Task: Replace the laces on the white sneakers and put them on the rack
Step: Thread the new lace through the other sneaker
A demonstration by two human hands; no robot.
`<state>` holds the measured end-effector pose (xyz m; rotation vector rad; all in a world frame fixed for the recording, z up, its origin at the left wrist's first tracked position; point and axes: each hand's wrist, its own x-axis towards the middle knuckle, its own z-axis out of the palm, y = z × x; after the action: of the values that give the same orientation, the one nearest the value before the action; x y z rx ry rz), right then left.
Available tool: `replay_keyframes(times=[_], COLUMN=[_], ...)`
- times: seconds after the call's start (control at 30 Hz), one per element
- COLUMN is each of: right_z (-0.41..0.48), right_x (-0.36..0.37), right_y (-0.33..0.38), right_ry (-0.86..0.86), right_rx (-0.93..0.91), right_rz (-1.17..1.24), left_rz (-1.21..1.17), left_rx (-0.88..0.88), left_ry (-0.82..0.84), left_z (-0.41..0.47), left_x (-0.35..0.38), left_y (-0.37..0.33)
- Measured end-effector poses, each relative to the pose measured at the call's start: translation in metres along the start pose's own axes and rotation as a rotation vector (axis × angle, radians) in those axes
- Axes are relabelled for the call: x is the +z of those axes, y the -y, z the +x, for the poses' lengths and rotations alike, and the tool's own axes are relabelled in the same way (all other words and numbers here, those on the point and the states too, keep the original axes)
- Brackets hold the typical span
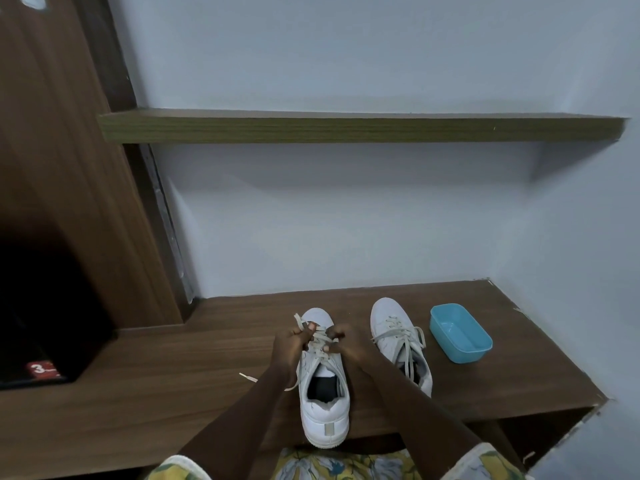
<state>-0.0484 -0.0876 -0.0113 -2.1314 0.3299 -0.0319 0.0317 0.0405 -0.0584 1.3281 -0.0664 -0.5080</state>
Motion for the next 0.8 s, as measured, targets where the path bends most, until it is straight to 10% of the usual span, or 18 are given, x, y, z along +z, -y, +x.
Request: replay_keyframes(times=[0.3,0.5,0.8], right_z=[-0.003,-0.008,0.009], right_x=[-0.042,-0.038,-0.004], right_y=[0.001,0.000,0.016], right_ry=[-0.079,-0.149,-0.173], right_rx=[0.109,0.109,0.085], right_rz=[0.079,-0.335,0.255], left_rz=[0.067,0.084,0.181], left_rx=[0.019,0.031,0.083], left_ry=[-0.103,-0.056,-0.026], left_z=[0.003,0.010,0.003], left_x=[0.002,0.001,0.008], left_y=[0.002,0.009,-0.005])
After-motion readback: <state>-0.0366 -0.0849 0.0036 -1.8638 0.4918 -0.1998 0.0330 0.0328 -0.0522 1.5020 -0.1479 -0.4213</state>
